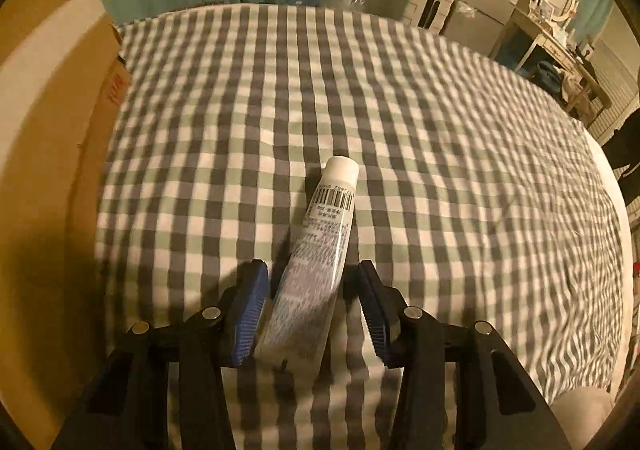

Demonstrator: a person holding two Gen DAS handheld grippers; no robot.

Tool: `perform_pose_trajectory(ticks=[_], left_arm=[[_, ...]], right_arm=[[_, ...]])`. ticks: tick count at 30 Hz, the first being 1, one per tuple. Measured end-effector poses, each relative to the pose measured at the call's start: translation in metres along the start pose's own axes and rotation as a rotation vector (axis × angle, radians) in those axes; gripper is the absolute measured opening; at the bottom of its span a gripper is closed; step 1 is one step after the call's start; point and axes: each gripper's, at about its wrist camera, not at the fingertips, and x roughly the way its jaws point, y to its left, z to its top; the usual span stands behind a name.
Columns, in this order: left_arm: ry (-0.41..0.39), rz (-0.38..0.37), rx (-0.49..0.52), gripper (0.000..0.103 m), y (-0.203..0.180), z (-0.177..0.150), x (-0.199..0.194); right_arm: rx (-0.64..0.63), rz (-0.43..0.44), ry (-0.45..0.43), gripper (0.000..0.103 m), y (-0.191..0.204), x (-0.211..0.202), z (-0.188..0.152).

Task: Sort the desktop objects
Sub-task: 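Carry cream tube and hair tie into the cardboard box and release both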

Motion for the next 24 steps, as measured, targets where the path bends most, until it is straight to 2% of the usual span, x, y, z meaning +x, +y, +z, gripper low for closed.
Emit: perform_pose_trajectory(ticks=[1,3,5,8,10,12,15,20,24], left_arm=[[-0.011,0.002,0.014,0.029,-0.001,0.000,0.000],[-0.014,-0.015,0.052,0.026,-0.004,0.001,-0.001],[-0.004,-0.014,0.041,0.026,-0.002,0.000,-0.008],[-0.082,-0.057,0.013,0.023,0.000,0.005,-0.042],[-0.134,-0.063,0.022,0.014,0.000,0.007,-0.071],[-0.194,-0.053,0.025,0.014,0.004,0.010,-0.105],[-0.265,-0.094,0.017,0.014,0.015,0.021,-0.150],[-0.330,-0.098,0.018,0.013,0.039,0.024,-0.195],[-0.411,-0.062,-0.020,0.013,0.069,0.030,-0.237]], right_arm=[[0.006,-0.001,0.005,0.005,-0.002,0.004,0.001],[0.012,-0.002,0.013,0.005,-0.005,0.008,0.002],[0.009,-0.004,0.019,0.005,-0.003,0.009,0.003],[-0.007,-0.009,0.017,0.005,0.008,0.006,0.005],[-0.036,-0.011,0.006,0.005,0.024,-0.002,0.007],[-0.062,0.001,-0.009,0.005,0.040,-0.011,0.010],[-0.101,0.043,-0.045,0.005,0.071,-0.030,0.016],[-0.183,0.094,-0.104,0.005,0.134,-0.060,0.023],[-0.225,0.129,-0.122,0.005,0.173,-0.076,0.027]])
